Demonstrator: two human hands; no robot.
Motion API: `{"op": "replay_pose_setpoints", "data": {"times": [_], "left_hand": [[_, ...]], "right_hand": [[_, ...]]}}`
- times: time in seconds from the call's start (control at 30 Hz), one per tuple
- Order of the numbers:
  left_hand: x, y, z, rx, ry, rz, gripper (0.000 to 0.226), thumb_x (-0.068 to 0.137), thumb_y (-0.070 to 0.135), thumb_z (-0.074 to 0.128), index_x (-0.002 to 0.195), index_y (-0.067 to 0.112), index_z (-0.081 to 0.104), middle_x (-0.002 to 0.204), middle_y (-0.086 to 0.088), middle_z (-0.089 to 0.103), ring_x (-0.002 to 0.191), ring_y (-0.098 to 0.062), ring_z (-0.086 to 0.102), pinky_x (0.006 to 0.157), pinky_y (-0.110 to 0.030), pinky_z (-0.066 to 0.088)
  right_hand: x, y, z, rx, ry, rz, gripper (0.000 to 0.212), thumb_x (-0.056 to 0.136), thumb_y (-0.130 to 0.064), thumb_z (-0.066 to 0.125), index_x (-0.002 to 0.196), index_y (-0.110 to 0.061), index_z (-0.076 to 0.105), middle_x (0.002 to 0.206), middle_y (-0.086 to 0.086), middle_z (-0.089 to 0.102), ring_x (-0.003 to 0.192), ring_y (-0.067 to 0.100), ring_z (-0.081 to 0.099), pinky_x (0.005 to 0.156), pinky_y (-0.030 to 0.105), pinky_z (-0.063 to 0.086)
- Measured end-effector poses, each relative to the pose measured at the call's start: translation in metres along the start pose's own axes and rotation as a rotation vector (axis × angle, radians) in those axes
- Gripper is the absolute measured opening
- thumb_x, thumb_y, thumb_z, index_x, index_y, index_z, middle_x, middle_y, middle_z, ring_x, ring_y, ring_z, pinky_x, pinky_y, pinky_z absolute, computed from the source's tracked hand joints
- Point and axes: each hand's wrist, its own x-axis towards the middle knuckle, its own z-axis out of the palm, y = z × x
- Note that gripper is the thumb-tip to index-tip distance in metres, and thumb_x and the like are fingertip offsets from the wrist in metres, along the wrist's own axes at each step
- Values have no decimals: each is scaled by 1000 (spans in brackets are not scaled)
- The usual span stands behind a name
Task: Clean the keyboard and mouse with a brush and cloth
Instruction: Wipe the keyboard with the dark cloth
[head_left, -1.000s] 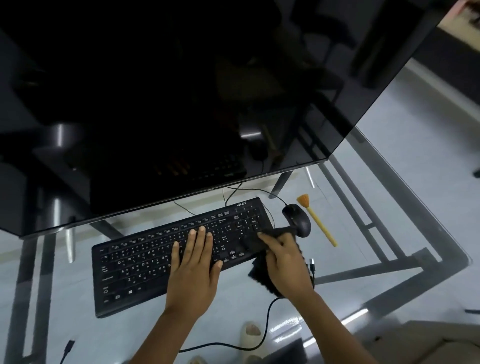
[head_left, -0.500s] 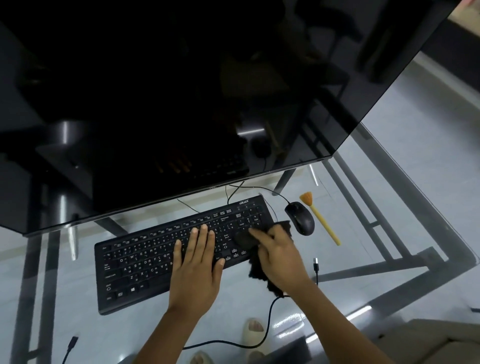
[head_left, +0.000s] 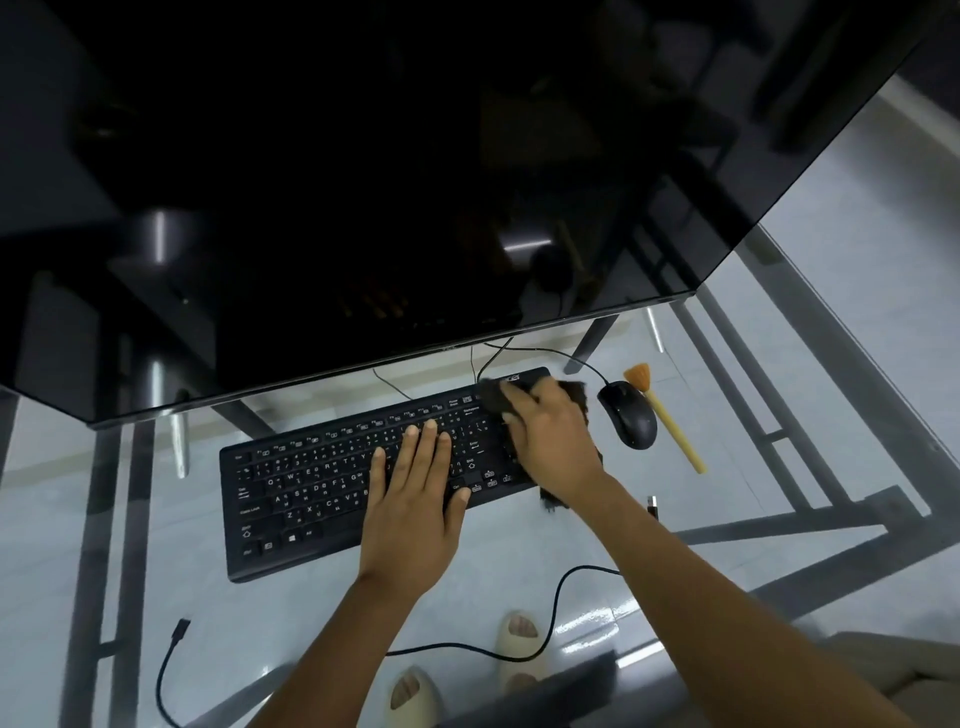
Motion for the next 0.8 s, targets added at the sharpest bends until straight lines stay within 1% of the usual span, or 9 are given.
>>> {"op": "replay_pose_setpoints", "data": {"times": [0.03, 0.17, 0.3, 0.43, 0.57, 0.63, 0.7, 0.73, 0.8], "left_hand": [[0, 0, 0, -5, -2, 5, 61, 99, 48, 25, 150, 14, 23, 159, -1, 12, 147, -17, 3, 117, -48, 6], [2, 1, -1, 0, -6, 12, 61, 99, 49, 24, 150, 15, 22, 159, -1, 12, 147, -17, 2, 116, -48, 5], [2, 1, -1, 5, -15, 1, 62, 99, 48, 25, 151, 14, 20, 159, -2, 10, 147, -18, 0, 116, -48, 3], [2, 1, -1, -11, -34, 5, 62, 99, 48, 24, 151, 15, 17, 160, -2, 9, 147, -17, -3, 117, -47, -1], [-4, -6, -11, -40, -48, -4, 64, 99, 50, 22, 152, 16, 10, 160, -1, 2, 146, -15, -10, 117, -44, -9], [-15, -25, -20, -75, 12, -115, 69, 97, 54, 23, 152, 16, 8, 160, -1, -2, 146, -14, -12, 117, -46, -8], [-33, -54, -29, -95, 129, -273, 76, 94, 59, 29, 152, 13, 12, 161, -3, 1, 147, -16, -8, 118, -48, -4], [-43, -68, -31, -113, 160, -343, 82, 91, 62, 32, 151, 11, 12, 161, -4, 2, 147, -16, -8, 117, -48, -3], [-59, -89, -33, -157, 158, -430, 94, 85, 71, 36, 151, 9, 10, 161, -5, 1, 147, -16, -9, 117, -48, -4]], "right_hand": [[6, 4, -2, -19, -16, -41, 37, 88, -16, 60, 125, -14, 60, 95, 15, 55, 78, 32, 57, 71, 41, 55], [29, 13, -4, 16, 80, 323, 35, 96, -19, 49, 129, -13, 56, 107, 19, 53, 91, 35, 57, 82, 41, 52], [14, -19, 4, 1, -58, -127, 37, 89, -15, 60, 126, -14, 60, 94, 16, 55, 79, 32, 57, 74, 40, 53], [18, -10, 7, 4, 51, 146, 35, 93, -18, 54, 127, -15, 59, 97, 17, 56, 82, 34, 57, 77, 44, 53], [-2, -34, 15, 50, -161, -200, 41, 91, -19, 57, 132, -17, 56, 97, 12, 52, 81, 29, 56, 77, 40, 52], [2, -20, 7, 68, -162, -139, 41, 92, -19, 57, 133, -21, 56, 102, 12, 52, 86, 29, 57, 82, 38, 52], [6, -4, 4, 41, -37, 117, 39, 93, -19, 55, 132, -18, 56, 106, 18, 54, 89, 35, 58, 82, 43, 53], [3, -6, 4, 22, -1, 142, 38, 93, -18, 56, 131, -15, 56, 103, 20, 54, 84, 37, 59, 78, 45, 55], [-12, -26, 9, 50, -70, -14, 40, 89, -16, 61, 129, -13, 58, 94, 17, 54, 70, 32, 58, 68, 41, 56]]}}
